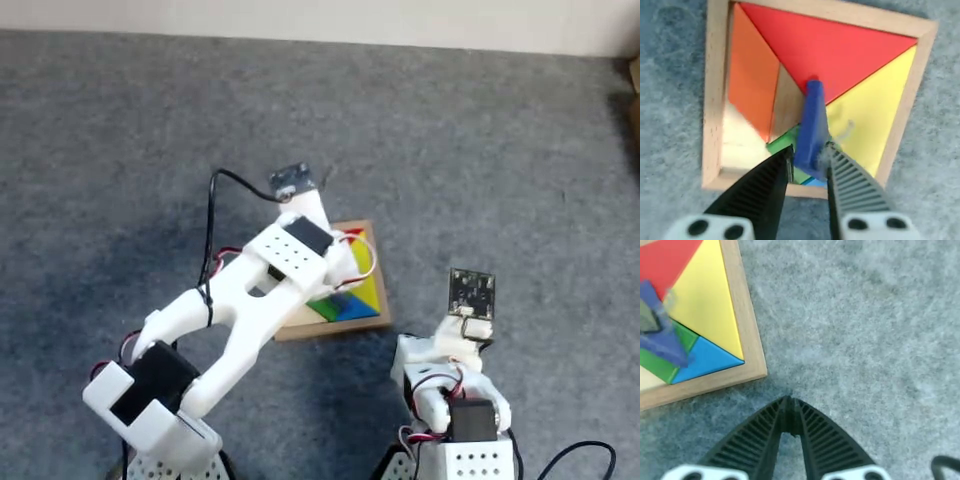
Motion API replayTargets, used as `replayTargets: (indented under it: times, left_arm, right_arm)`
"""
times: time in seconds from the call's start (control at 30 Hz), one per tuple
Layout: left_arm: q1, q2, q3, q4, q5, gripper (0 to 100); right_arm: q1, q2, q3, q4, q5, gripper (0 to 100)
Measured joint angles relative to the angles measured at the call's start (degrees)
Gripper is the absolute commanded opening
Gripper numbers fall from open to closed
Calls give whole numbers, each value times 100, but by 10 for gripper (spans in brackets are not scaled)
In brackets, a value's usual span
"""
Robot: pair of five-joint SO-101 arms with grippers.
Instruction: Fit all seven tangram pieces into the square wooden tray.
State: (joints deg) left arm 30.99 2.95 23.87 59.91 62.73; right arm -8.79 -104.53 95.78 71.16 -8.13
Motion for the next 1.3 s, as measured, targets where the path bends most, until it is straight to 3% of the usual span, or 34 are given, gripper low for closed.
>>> replayTargets:
  times: [0.33,0.5,0.87,1.3]
  left_arm:
    - [-246,0,-686,1336,0,102]
    - [-211,0,-888,1547,0,102]
    - [-229,0,-1407,1521,0,98]
    - [-220,0,-1020,229,-589,98]
  right_arm:
    - [0,0,0,0,0,5]
    - [0,0,0,0,0,5]
    - [0,0,0,0,0,5]
    - [0,0,0,0,0,5]
